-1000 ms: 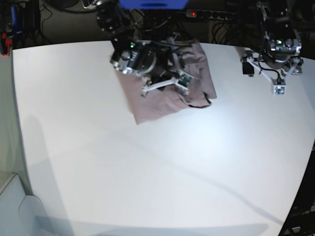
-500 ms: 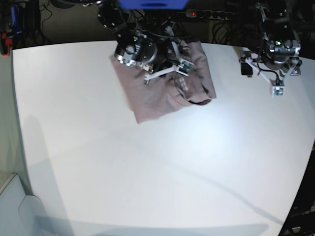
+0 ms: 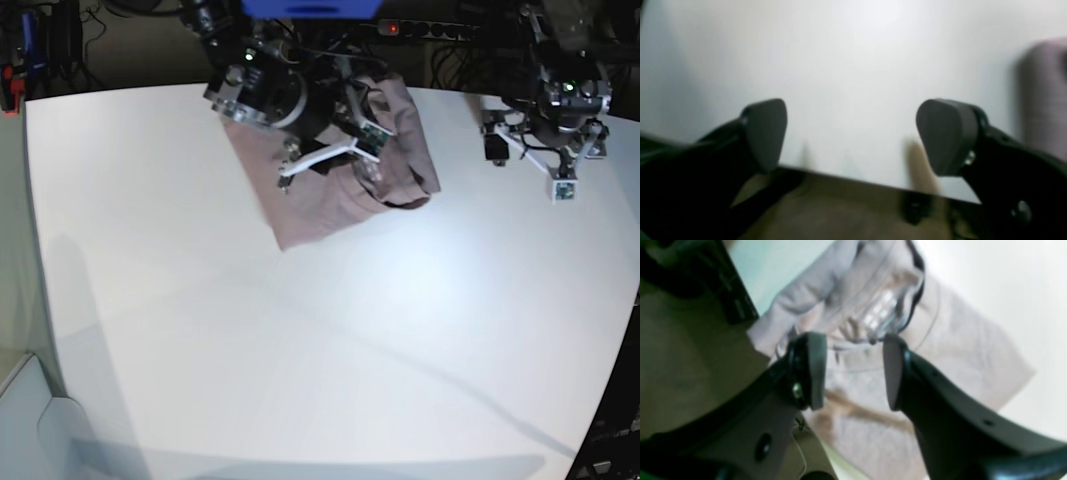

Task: Layout the t-shirt on the table in an organized manner, then fold the t-shirt properly
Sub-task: 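Grasp the folded bundle's edge with the left gripper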

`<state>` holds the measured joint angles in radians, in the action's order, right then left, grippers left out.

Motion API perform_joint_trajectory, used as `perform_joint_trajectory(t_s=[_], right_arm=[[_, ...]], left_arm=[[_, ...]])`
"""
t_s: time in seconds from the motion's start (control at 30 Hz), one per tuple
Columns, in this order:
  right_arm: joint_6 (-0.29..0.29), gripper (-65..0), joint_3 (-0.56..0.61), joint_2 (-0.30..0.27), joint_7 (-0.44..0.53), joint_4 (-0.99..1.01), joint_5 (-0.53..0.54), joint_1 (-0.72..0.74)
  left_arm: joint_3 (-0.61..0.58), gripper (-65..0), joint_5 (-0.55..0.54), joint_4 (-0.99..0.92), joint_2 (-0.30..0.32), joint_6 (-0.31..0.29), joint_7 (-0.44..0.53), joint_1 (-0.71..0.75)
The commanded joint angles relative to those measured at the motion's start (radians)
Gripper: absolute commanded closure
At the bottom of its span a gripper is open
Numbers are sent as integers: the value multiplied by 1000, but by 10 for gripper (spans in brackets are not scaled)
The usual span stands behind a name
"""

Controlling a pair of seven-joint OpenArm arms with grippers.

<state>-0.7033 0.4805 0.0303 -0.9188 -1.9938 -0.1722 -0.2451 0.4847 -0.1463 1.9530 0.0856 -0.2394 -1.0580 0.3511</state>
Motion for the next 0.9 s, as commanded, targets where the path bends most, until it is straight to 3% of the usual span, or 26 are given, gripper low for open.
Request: perform_joint_trajectory(t_s=[0.0, 0.13, 0.47, 0.6, 0.87], right_arm=[[5, -288, -30, 1, 17, -19, 4, 8], [5, -288, -119, 1, 14, -20, 4, 36], [5, -351, -342, 3, 16, -17, 6, 112], [5, -351, -348, 3, 16, -17, 6, 115], [5, -351, -348, 0, 16, -15, 6, 112]], left_arm=[[4, -634, -32, 23, 9, 5, 8, -4], [-5, -634, -197, 23, 9, 5, 2, 3], [-14, -634, -755, -8, -8, 5, 2, 55], [-85, -635, -781, -117, -60, 5, 9, 61], [-157, -635, -717, -281, -86, 5, 15, 41]])
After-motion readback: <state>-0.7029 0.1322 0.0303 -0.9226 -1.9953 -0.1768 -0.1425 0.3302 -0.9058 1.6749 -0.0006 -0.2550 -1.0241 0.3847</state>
